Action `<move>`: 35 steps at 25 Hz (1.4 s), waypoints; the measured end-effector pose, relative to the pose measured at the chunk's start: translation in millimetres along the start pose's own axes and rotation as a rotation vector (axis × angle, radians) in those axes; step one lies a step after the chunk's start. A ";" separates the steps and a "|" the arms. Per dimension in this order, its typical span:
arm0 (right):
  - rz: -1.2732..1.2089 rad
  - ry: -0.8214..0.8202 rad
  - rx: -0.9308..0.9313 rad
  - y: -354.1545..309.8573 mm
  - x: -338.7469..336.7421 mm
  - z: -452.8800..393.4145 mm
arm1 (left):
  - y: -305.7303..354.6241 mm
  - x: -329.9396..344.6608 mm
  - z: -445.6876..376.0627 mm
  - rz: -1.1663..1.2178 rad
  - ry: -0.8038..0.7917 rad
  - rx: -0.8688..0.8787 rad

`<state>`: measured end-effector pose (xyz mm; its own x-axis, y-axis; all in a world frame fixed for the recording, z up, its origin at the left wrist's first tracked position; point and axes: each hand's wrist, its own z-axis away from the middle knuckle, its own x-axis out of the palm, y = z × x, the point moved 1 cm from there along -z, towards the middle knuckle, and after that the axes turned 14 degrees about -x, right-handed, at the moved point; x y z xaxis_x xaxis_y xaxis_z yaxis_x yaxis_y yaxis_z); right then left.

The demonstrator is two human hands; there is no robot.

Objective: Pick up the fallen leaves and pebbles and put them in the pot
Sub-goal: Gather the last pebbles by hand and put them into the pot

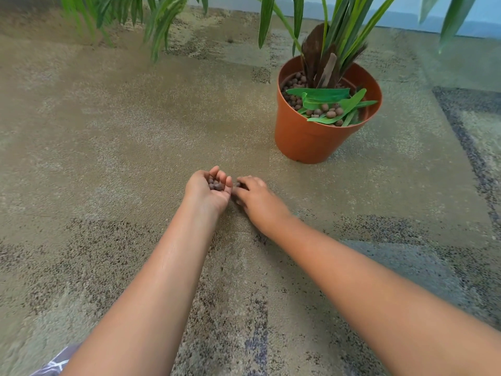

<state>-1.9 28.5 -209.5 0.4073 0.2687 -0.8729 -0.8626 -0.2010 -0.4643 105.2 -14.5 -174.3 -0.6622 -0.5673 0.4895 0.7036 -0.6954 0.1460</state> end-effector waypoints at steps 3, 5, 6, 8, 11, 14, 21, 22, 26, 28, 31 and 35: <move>0.115 -0.016 -0.115 8.3 -3.2 12.4 | 0.7 -0.4 -0.6 0.002 0.000 0.005; 0.143 0.018 -0.161 13.4 -8.7 18.9 | 1.0 -2.7 0.0 0.001 0.003 0.008; 0.173 0.031 -0.190 13.8 -11.0 19.8 | 1.0 -4.2 0.3 -0.001 0.006 0.007; 0.223 0.037 -0.211 13.2 -14.7 17.8 | 0.5 -7.7 1.2 -0.010 0.014 0.004; 0.021 0.182 -0.041 10.3 -16.4 13.1 | -3.9 -10.1 1.0 -0.024 0.013 -0.006; -0.294 0.414 0.191 8.9 -26.2 12.3 | -11.5 -9.4 2.8 -0.119 0.014 -0.041; -0.635 0.331 0.115 -34.9 -44.1 5.0 | -17.6 -10.0 4.6 -0.102 -0.053 -0.169; -0.732 0.317 0.138 -38.0 -45.4 4.7 | -15.5 -10.7 4.1 -0.094 -0.053 -0.167; -1.147 0.295 0.236 -31.4 -56.1 3.4 | -7.2 -15.7 6.3 -0.121 -0.107 -0.195; -1.185 0.377 0.278 -22.7 -57.6 0.3 | -6.3 -17.5 7.1 -0.131 -0.075 -0.179; -0.575 0.399 0.188 -11.4 -44.4 -0.9 | -3.2 -17.1 5.6 -0.065 -0.012 -0.080; 0.034 -0.103 -0.063 -11.4 -2.2 -2.4 | 4.8 -14.9 2.2 -0.010 0.015 -0.001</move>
<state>7.8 27.9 -202.7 0.3420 0.3552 -0.8700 -0.8535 -0.2699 -0.4457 119.0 -8.5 -178.9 -0.6734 -0.5666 0.4749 0.6964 -0.7017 0.1504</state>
